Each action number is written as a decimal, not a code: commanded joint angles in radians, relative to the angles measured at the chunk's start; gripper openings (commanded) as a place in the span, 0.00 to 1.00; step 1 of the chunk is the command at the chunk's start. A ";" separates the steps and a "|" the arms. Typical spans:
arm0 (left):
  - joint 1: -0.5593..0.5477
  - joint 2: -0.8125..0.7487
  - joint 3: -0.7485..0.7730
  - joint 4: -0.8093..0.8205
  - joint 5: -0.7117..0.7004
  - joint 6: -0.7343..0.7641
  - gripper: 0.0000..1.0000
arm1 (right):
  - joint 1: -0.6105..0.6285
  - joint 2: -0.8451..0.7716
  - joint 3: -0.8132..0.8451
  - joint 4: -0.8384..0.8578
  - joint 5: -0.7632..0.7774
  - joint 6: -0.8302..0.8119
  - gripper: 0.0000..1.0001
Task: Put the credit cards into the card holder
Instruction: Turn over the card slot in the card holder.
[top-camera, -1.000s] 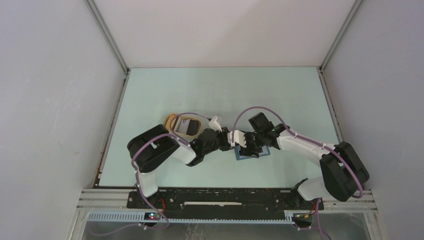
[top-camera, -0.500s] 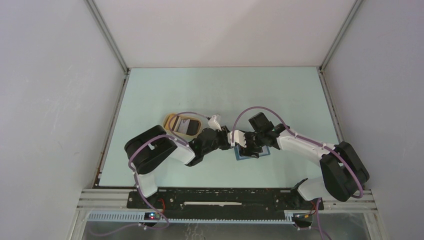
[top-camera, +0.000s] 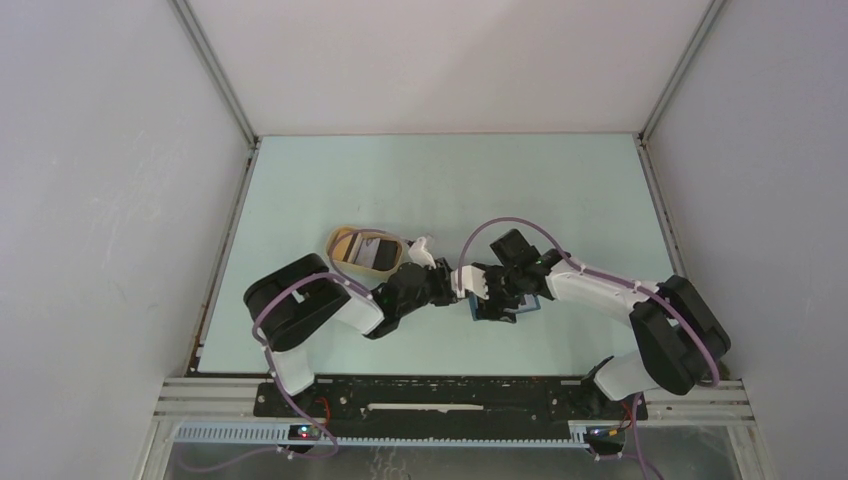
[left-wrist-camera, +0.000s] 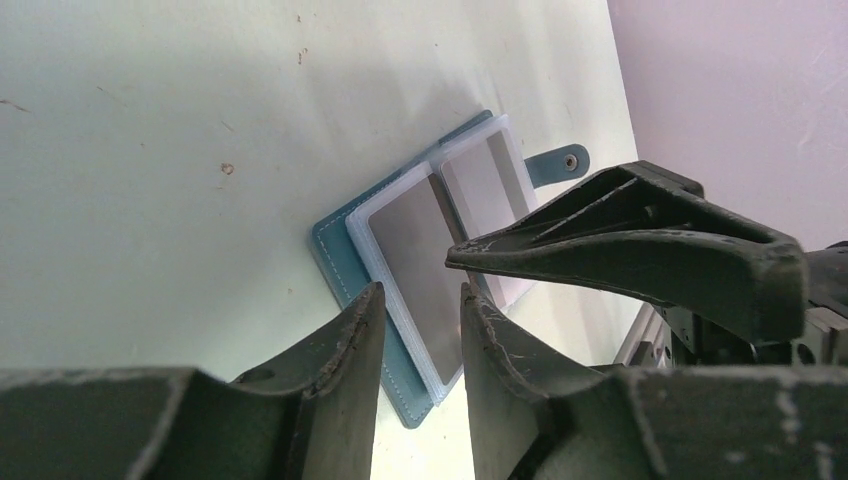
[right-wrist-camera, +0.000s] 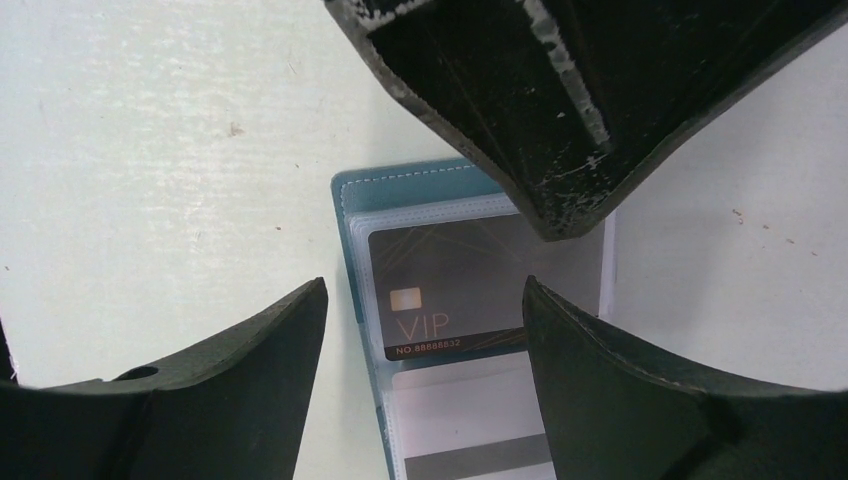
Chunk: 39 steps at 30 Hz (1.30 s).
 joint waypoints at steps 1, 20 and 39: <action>-0.003 -0.056 -0.027 0.037 -0.043 0.045 0.39 | 0.014 0.016 0.004 0.037 0.034 0.021 0.81; -0.004 -0.001 -0.014 0.109 0.004 -0.005 0.39 | -0.021 -0.038 0.004 0.054 0.045 0.038 0.67; -0.006 0.045 0.022 0.141 0.051 -0.049 0.38 | -0.037 -0.052 0.005 0.051 0.042 0.041 0.62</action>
